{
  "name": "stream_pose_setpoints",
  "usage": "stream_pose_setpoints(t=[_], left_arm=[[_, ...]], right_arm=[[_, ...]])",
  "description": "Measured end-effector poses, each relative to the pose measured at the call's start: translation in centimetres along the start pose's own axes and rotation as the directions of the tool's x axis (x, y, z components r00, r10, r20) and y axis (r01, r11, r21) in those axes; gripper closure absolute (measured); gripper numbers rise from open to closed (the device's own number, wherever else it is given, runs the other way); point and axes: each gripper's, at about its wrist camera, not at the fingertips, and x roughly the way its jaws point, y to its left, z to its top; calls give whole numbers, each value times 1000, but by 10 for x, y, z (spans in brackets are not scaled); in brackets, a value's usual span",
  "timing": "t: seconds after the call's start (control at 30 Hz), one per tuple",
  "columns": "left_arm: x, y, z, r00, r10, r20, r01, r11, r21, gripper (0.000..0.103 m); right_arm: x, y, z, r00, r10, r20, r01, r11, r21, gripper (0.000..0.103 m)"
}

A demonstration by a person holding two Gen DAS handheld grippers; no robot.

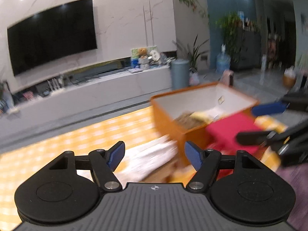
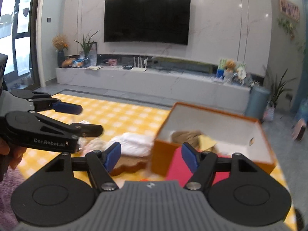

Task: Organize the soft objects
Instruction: 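Move both open grippers back toward the remaining items on the tablecloth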

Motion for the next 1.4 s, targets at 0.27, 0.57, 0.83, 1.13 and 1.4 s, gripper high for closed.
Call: stream_pose_setpoints(t=[0.27,0.57,0.83,1.13,1.4], left_arm=[[-14,49,-48,989,142,-52,-138,988,75,24],[-19,94,-70,991,119,-58,-107,980,168,25],[-12,128,-121,982,150,-113,-116,958,262,27],[-11,152,-152,960,245,-137,-201,940,274,27],[-7,164,-160,952,265,-151,-217,937,275,30]], right_arm=[[21,37,1,1000,14,-16,-14,1000,-11,34],[66,75,12,998,43,-38,-45,998,-46,34],[109,104,13,994,77,-79,-81,995,-57,34],[146,131,16,988,110,-108,-120,989,-90,34],[165,148,16,983,131,-125,-147,981,-129,34]])
